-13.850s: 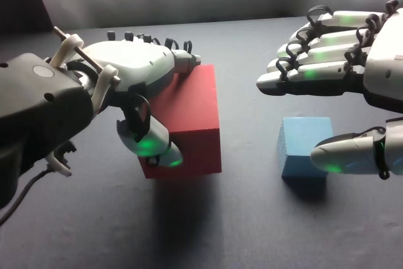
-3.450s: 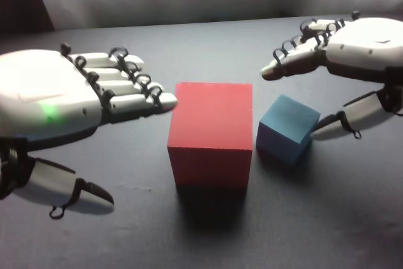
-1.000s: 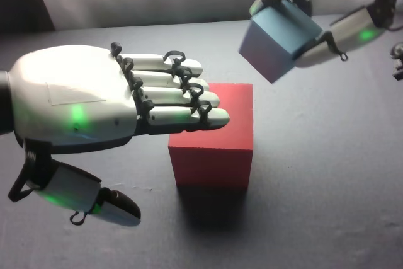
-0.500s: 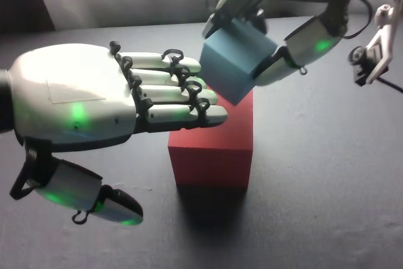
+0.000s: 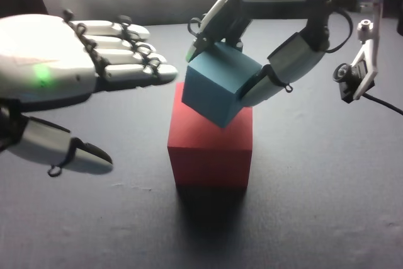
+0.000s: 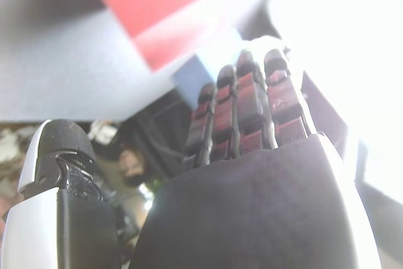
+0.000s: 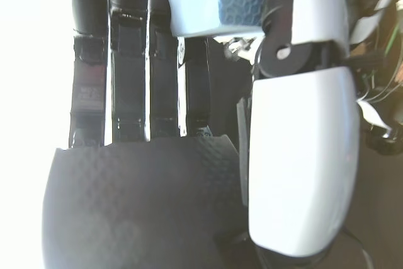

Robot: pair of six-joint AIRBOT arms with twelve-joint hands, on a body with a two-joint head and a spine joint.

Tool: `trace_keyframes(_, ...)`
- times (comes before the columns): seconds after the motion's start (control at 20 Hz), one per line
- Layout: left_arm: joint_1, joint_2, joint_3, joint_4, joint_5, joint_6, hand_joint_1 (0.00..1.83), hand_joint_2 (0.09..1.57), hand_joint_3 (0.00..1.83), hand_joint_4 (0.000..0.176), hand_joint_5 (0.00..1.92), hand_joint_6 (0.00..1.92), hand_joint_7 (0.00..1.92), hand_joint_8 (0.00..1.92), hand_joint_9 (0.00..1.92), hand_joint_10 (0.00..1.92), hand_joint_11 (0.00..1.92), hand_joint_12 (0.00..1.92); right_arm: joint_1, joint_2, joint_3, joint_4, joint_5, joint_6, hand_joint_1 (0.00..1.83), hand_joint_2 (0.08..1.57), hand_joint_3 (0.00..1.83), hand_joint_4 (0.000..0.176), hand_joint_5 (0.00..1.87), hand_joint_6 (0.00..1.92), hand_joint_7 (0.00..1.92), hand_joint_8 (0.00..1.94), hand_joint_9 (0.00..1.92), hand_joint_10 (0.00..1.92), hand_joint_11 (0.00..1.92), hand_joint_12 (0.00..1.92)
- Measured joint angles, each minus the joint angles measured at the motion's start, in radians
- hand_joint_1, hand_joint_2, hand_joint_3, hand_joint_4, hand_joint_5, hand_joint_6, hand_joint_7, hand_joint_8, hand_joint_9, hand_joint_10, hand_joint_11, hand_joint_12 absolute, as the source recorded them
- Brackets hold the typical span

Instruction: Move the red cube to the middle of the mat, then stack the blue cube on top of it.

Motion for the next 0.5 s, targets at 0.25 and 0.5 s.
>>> trace_keyframes(0.25,0.0,0.033,-0.003,-0.002,0.071,-0.002,0.34,1.15,0.0,0.0,0.06,0.01,0.12,0.01,0.12,0.01,0.03,0.05,0.001,-0.021,0.0,-0.037,-0.021,0.002,1.25,1.08,0.0,0.0,1.04,0.78,1.08,0.95,1.05,0.38,0.54,1.17)
trace_keyframes(0.5,0.0,0.035,0.004,-0.006,0.076,-0.002,0.32,1.15,0.0,0.0,0.04,0.0,0.11,0.0,0.12,0.0,0.01,0.05,0.001,-0.031,0.0,-0.056,-0.031,0.002,1.38,1.11,0.0,0.0,0.96,0.85,1.03,1.07,0.86,1.19,0.56,1.22)
